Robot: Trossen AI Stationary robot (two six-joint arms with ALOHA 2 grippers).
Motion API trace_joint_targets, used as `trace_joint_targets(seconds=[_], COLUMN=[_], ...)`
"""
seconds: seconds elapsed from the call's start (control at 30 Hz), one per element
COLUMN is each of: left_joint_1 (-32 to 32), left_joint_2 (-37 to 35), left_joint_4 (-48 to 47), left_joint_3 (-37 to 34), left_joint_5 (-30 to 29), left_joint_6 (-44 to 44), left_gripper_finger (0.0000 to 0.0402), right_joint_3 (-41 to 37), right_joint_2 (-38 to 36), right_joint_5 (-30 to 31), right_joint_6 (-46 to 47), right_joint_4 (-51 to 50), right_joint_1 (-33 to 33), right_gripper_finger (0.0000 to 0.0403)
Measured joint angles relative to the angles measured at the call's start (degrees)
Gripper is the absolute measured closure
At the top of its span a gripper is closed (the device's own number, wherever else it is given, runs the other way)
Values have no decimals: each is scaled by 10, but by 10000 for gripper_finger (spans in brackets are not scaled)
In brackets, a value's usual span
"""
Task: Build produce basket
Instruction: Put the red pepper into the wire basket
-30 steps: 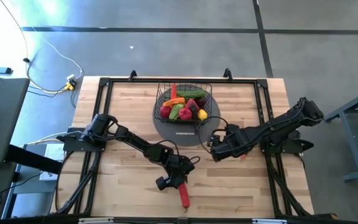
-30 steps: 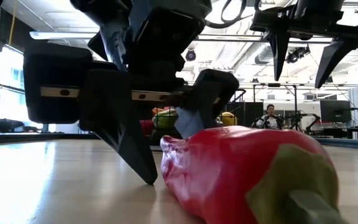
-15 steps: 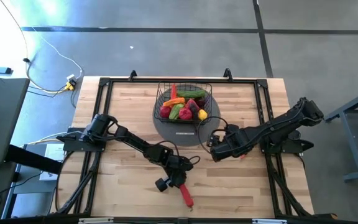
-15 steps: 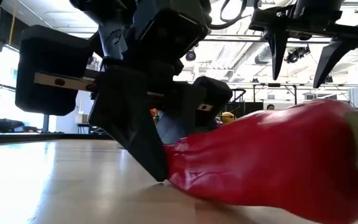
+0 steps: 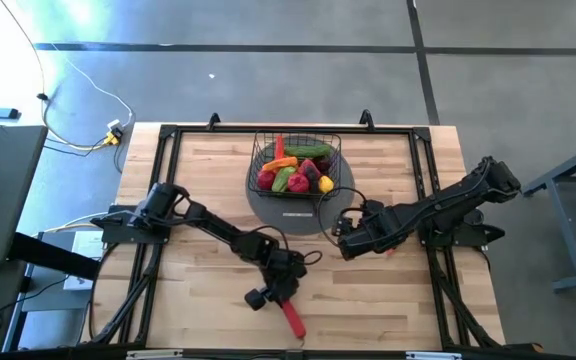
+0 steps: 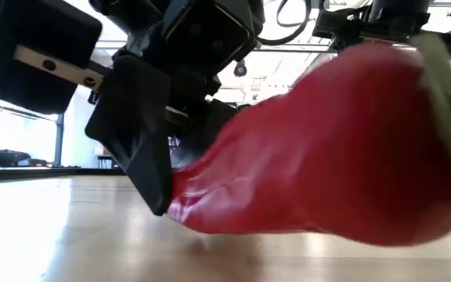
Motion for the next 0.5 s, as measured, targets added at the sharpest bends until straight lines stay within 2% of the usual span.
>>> trace_joint_targets(seconds=[0.27,0.5], left_joint_1=[37,75], left_joint_2=[-11,-70], left_joint_4=[-27,-66], left_joint_3=[-1,0], left_joint_5=[-2,-28], left_joint_6=[-24,-6], left_gripper_finger=[327,328], right_joint_3=[0,0], right_joint_2=[0,0], right_joint_5=[0,-1], right_joint_6=[3,41], right_joint_4=[-2,-35], right_joint_1=[0,0], right_gripper_finger=[121,121])
